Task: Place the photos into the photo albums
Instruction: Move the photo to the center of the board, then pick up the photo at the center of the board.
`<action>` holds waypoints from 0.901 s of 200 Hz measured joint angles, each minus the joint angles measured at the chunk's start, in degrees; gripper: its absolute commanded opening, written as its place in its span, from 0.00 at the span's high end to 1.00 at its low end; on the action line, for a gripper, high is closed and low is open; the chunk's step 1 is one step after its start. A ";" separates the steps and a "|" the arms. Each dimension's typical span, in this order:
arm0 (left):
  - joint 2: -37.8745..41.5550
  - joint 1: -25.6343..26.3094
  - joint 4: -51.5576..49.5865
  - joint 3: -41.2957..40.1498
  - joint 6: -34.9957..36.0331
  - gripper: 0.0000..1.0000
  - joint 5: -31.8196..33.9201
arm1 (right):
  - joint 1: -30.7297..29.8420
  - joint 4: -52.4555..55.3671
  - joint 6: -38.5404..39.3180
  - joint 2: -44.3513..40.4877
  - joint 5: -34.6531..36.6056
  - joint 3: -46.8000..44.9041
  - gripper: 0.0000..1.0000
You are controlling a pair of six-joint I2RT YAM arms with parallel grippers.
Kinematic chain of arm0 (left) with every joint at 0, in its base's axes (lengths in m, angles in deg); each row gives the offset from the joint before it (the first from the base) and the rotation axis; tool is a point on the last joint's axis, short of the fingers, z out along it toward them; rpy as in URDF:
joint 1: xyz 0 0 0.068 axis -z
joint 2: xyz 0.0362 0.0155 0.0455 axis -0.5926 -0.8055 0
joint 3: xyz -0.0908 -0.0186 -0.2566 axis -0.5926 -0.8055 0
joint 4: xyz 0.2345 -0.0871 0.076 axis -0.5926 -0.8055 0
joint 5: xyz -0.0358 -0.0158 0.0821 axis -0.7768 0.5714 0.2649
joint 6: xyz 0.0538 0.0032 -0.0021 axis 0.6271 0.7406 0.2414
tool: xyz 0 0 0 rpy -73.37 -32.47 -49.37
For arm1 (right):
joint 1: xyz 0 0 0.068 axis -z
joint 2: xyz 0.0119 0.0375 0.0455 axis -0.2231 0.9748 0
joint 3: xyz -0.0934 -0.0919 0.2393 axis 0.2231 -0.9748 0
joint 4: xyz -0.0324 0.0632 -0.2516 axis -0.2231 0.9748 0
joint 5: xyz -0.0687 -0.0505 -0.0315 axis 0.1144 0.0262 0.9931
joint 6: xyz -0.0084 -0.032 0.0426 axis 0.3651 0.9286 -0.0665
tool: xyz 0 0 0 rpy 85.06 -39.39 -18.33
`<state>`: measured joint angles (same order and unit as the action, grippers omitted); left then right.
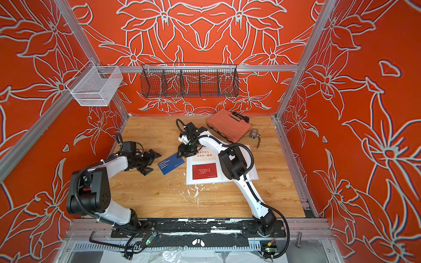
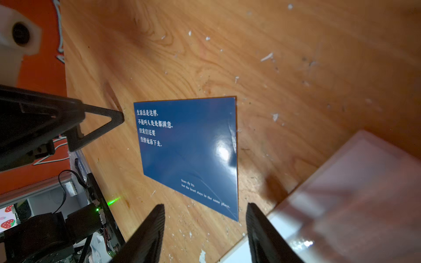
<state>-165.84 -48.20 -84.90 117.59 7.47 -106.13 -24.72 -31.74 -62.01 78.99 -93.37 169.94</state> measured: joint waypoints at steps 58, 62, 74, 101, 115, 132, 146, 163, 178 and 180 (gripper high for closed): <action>-2.47 -0.52 3.78 0.04 0.24 0.01 -4.66 | -0.28 0.04 -1.16 2.14 0.39 2.05 0.43; -2.62 -0.52 4.09 0.04 0.26 0.01 -4.98 | -0.31 0.07 -1.22 2.25 0.42 2.27 0.43; -3.10 -0.52 5.01 0.04 0.24 0.01 -5.97 | -0.42 0.02 -1.44 2.49 0.37 2.60 0.43; -3.69 -0.50 6.21 -0.04 0.42 0.01 -7.45 | -0.61 0.07 -1.84 3.39 -0.81 3.74 0.44; -3.87 -0.48 6.73 -0.15 0.57 0.01 -8.09 | -0.72 0.11 -1.95 4.28 -1.64 5.03 0.45; -3.98 -0.46 7.58 -0.55 0.63 0.01 -8.79 | -0.90 0.13 -2.10 5.20 -2.36 6.34 0.45; -4.09 -0.46 8.20 -0.83 0.66 0.01 -9.27 | -1.01 0.09 -2.25 5.38 -2.78 6.47 0.46; -4.28 -0.48 8.57 -0.81 0.61 0.01 -9.62 | -0.96 0.11 -2.54 5.46 -2.99 6.56 0.46; -4.76 -0.46 8.92 -0.57 0.61 0.01 -10.23 | -0.96 0.11 -2.71 5.46 -3.23 6.56 0.46; -4.87 -0.46 8.90 -0.48 0.61 0.01 -10.27 | -0.96 0.11 -2.73 5.46 -3.28 6.56 0.46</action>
<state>-170.71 -48.66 -76.00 117.11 8.09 -116.41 -25.68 -31.63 -64.74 84.46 -96.65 176.50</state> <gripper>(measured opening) 0.992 0.539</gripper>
